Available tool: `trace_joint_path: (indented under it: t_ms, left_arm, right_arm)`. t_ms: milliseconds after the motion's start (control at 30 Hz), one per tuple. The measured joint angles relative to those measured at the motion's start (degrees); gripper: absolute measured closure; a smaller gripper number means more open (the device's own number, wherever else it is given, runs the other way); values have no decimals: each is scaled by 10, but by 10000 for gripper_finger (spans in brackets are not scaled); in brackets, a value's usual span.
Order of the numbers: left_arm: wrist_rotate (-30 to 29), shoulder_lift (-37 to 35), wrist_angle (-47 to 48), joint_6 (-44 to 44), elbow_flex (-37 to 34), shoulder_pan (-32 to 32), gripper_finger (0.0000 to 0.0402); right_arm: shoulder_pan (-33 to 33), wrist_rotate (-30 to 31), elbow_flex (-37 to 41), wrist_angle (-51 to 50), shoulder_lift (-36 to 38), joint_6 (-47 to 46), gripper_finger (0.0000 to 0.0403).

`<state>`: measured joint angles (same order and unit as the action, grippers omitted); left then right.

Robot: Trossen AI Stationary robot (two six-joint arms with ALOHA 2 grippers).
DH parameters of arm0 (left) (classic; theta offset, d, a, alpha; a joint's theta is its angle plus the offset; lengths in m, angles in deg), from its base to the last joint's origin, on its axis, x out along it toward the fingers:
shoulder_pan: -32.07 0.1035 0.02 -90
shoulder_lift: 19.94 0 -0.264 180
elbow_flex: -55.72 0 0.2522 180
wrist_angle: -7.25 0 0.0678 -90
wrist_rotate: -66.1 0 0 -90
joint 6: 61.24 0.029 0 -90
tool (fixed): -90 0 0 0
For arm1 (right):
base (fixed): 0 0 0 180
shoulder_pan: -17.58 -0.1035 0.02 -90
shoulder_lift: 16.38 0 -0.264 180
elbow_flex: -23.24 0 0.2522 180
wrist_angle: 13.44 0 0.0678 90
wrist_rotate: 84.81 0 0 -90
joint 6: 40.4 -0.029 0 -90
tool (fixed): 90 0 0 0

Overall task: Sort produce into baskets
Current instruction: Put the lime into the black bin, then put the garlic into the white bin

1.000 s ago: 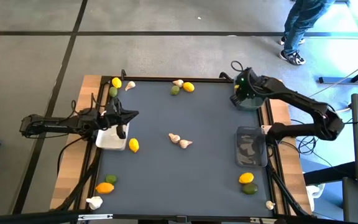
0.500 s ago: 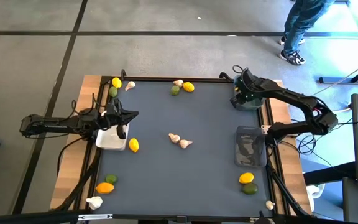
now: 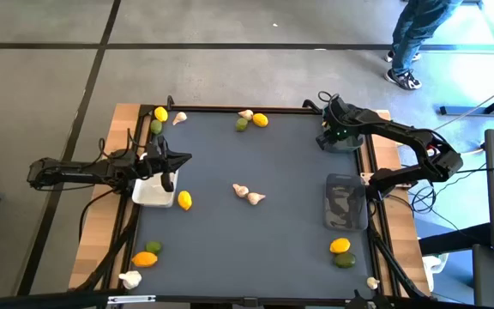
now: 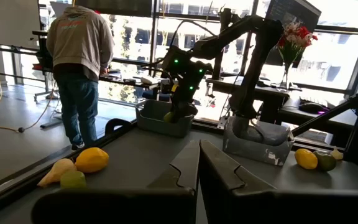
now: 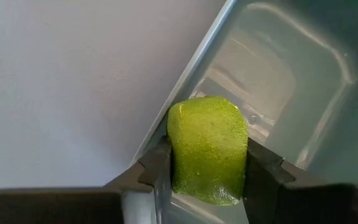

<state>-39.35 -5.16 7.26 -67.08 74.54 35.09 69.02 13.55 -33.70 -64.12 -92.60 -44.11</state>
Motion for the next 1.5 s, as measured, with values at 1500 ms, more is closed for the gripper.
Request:
trace_joint_path:
  t_ms: [1500]
  left_arm:
    - [0,0,-2,-16,0,0,396]
  right_arm:
    - [-114,-167,0,123,147,-9,192]
